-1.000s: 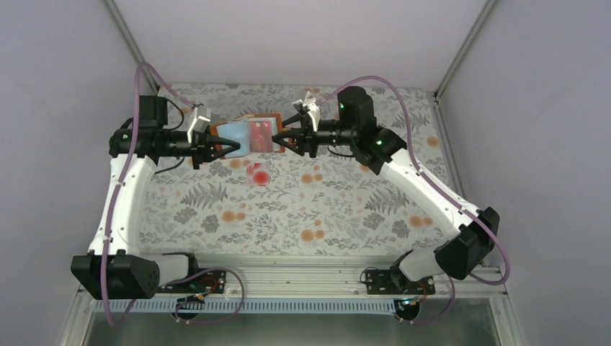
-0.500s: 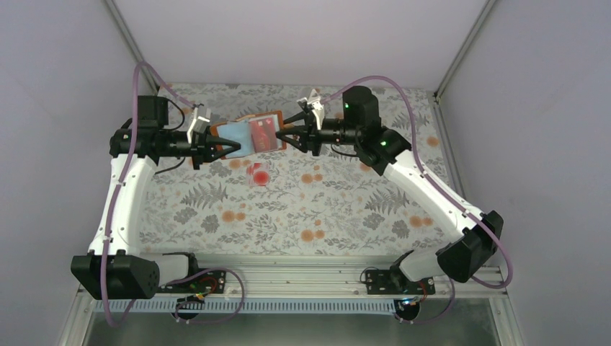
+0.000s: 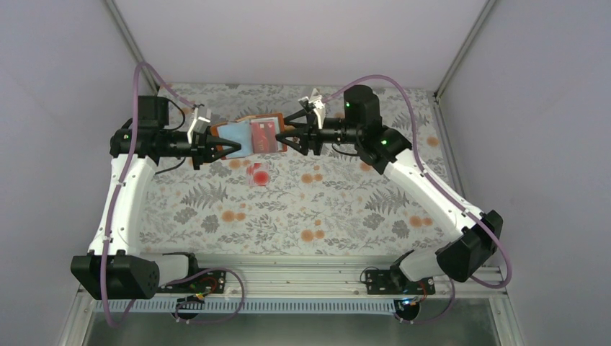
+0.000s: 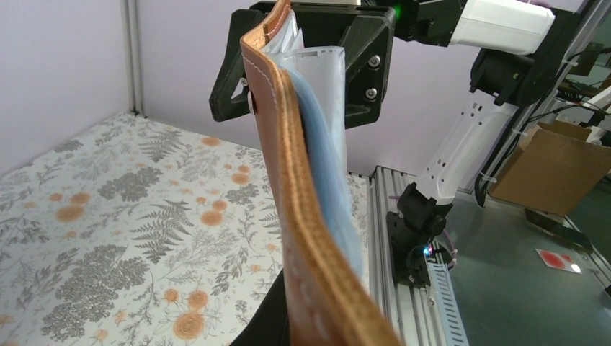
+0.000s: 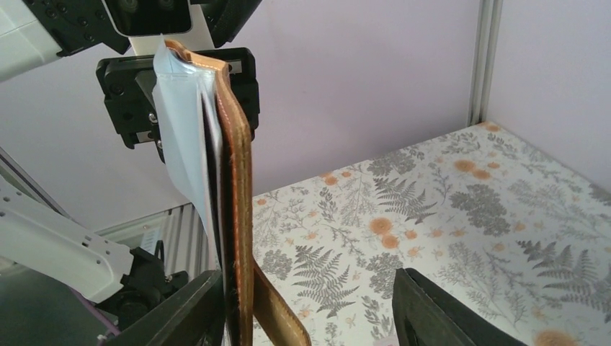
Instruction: Take the credit cards out of the card holder
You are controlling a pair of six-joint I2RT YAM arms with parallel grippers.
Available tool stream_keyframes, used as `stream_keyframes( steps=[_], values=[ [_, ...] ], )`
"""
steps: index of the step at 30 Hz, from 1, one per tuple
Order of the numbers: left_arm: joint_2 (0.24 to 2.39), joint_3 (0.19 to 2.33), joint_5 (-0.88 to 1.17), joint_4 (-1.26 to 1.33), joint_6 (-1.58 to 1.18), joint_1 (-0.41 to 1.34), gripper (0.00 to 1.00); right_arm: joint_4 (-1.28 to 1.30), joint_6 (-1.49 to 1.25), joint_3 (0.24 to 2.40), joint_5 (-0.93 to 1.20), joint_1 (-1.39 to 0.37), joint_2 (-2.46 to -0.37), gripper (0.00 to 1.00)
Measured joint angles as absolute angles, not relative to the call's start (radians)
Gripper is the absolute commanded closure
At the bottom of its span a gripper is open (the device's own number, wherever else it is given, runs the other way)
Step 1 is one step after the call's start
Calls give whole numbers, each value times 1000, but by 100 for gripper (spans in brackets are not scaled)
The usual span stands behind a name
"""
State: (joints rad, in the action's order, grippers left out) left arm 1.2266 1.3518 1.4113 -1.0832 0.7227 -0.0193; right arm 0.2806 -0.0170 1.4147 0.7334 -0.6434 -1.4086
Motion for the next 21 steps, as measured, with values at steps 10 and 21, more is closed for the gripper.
stream_keyframes(
  steps=[10, 21],
  values=[
    [1227, 1350, 1380, -1090, 722, -35, 98, 242, -26, 1442, 757, -682, -1467, 38],
    [1225, 1341, 1393, -1061, 698, -19, 98, 221, -23, 1470, 830, -752, -1520, 58]
  ],
)
